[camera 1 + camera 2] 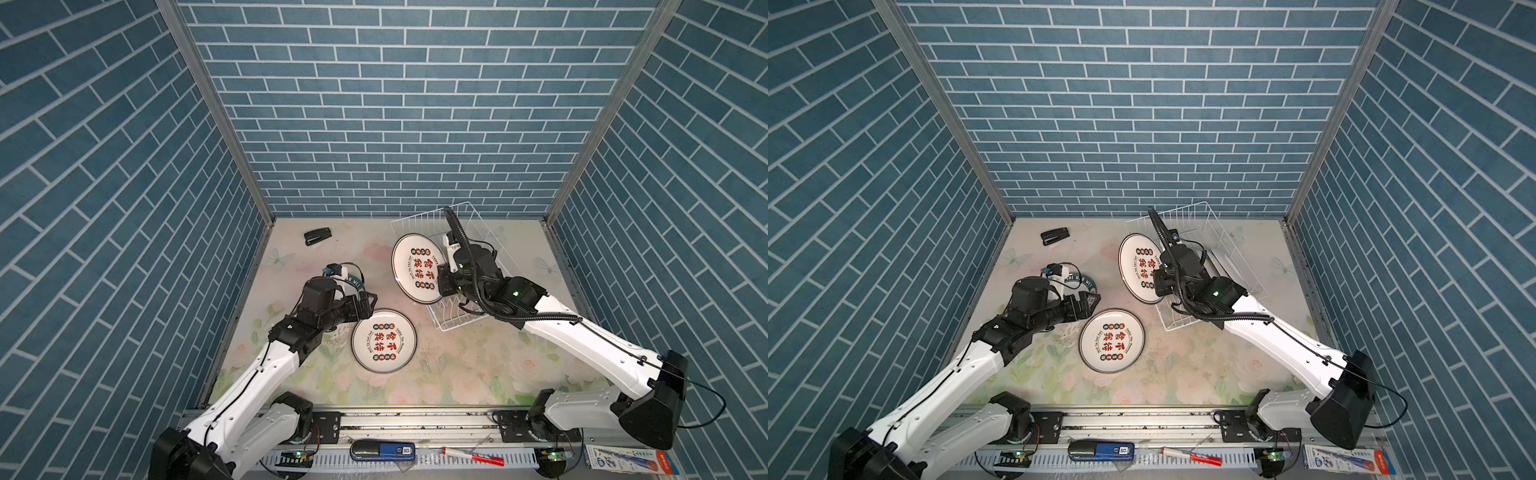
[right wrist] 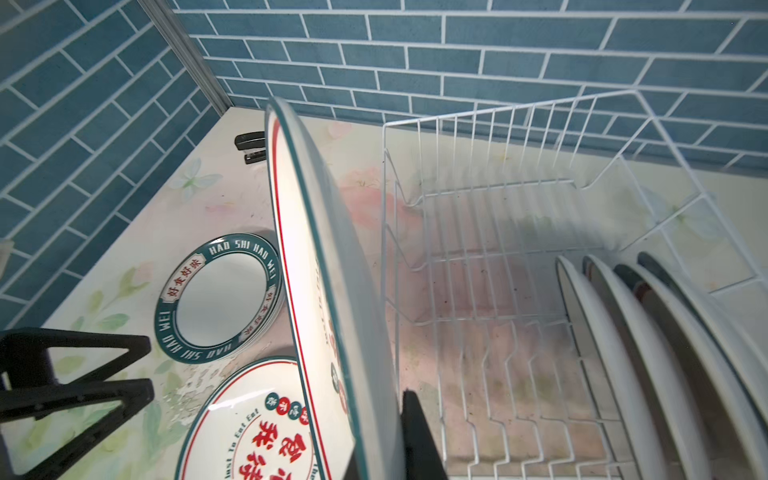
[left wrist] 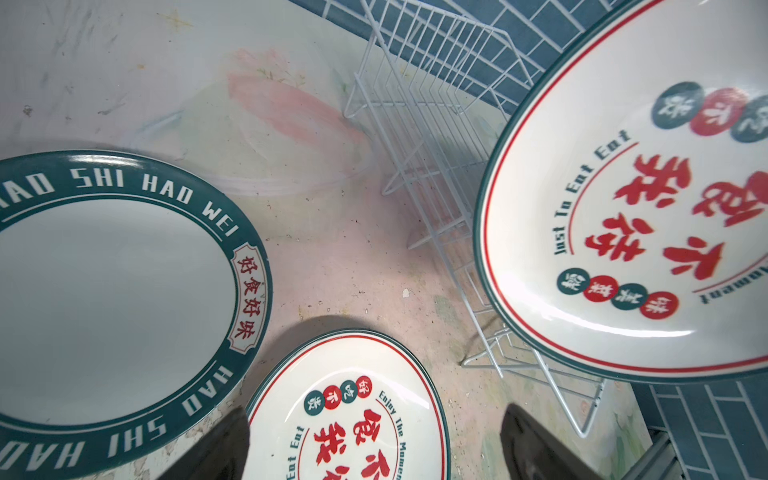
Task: Unload the plates from the dish rack
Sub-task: 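Carry the plate toward the left gripper while the left gripper grasps its rim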
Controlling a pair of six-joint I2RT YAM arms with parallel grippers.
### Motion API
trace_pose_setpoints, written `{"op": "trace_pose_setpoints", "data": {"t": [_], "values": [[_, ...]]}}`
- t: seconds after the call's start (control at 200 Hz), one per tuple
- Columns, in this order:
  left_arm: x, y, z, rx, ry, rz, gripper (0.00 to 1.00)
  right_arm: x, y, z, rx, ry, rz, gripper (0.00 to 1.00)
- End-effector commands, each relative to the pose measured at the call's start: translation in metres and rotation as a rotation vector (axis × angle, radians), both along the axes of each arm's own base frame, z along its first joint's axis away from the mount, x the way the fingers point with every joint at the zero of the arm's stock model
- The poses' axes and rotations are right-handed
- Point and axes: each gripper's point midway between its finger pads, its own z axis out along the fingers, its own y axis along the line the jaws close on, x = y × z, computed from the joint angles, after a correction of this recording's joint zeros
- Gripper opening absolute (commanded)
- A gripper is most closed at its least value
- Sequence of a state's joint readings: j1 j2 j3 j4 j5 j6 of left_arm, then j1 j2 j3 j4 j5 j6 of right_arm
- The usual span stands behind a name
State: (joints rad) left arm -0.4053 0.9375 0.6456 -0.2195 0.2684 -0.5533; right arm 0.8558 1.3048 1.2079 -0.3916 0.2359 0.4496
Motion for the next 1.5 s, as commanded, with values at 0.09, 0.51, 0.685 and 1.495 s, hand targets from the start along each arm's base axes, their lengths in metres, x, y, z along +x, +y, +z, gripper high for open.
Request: {"op": "trace_pose_setpoints", "data": {"t": [0.09,0.51,0.685,1.495], "values": [[0.001,-0.011,0.003,-0.056,-0.033,-0.045,0.95,0.001,0.03,0.002,0.301,0.134,0.084,0.0],[0.013,-0.018,-0.006,-0.088,-0.017,-0.033,0.88,-0.012,0.062,-0.025,0.498,0.317,0.229,0.0],[0.015,-0.022,-0.007,-0.106,-0.015,-0.042,0.81,-0.018,0.066,-0.031,0.557,0.357,0.263,0.0],[0.006,-0.028,-0.008,-0.176,0.035,-0.079,0.0,-0.019,0.09,-0.057,0.595,0.44,0.378,0.16]]}}
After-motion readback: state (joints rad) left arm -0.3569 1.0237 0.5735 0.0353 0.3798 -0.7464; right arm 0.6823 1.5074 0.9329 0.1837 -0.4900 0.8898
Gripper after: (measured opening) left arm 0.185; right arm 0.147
